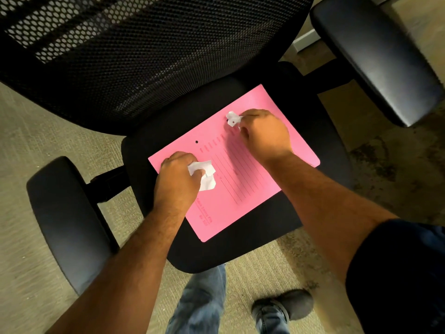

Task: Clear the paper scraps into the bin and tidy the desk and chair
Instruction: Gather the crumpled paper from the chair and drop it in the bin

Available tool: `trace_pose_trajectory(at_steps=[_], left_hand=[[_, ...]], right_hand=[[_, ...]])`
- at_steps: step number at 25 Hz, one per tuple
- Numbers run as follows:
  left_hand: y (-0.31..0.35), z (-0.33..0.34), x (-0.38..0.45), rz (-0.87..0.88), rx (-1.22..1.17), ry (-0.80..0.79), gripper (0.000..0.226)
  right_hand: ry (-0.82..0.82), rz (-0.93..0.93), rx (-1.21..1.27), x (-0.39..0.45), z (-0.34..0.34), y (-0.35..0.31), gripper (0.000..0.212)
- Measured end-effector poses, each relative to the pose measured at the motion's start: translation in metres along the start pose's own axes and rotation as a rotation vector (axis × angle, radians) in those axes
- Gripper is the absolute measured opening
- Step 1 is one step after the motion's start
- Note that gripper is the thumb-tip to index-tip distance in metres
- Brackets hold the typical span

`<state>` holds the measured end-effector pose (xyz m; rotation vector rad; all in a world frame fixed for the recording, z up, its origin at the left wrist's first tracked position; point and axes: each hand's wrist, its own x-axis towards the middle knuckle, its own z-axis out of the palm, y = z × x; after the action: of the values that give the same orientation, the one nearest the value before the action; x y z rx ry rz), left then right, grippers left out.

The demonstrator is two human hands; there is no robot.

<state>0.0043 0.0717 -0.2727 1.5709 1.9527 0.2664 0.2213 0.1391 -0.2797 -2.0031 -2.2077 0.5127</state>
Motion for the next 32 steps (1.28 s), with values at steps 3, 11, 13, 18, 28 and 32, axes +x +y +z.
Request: trace_pose_trajectory(at_steps=[3, 11, 13, 18, 28, 32], left_hand=[[0.01, 0.001, -0.003, 0.005, 0.029, -0.016, 0.022], [0.07, 0.036, -0.019, 0.047, -0.301, -0.135, 0.025], [0.094, 0.05, -0.033, 0.099, -0.298, -0.196, 0.023], [0.15, 0.086, -0.071, 0.219, -0.293, -0.32, 0.03], [0.234, 0.17, -0.159, 0.481, -0.133, -0.445, 0.015], [0.261, 0.223, -0.213, 0.472, -0.066, -0.562, 0.008]], right_hand=[[0.063, -0.006, 0.076, -0.01, -0.004, 0.006, 0.016], [0.225, 0.319, 0.748, -0.1, -0.025, 0.058, 0.008], [0.283, 0.406, 0.839, -0.134, -0.03, 0.076, 0.009], [0.44, 0.591, 1.026, -0.217, -0.041, 0.111, 0.017], [0.776, 0.955, 1.067, -0.372, -0.053, 0.19, 0.019], [0.798, 1.166, 0.893, -0.461, -0.037, 0.242, 0.018]])
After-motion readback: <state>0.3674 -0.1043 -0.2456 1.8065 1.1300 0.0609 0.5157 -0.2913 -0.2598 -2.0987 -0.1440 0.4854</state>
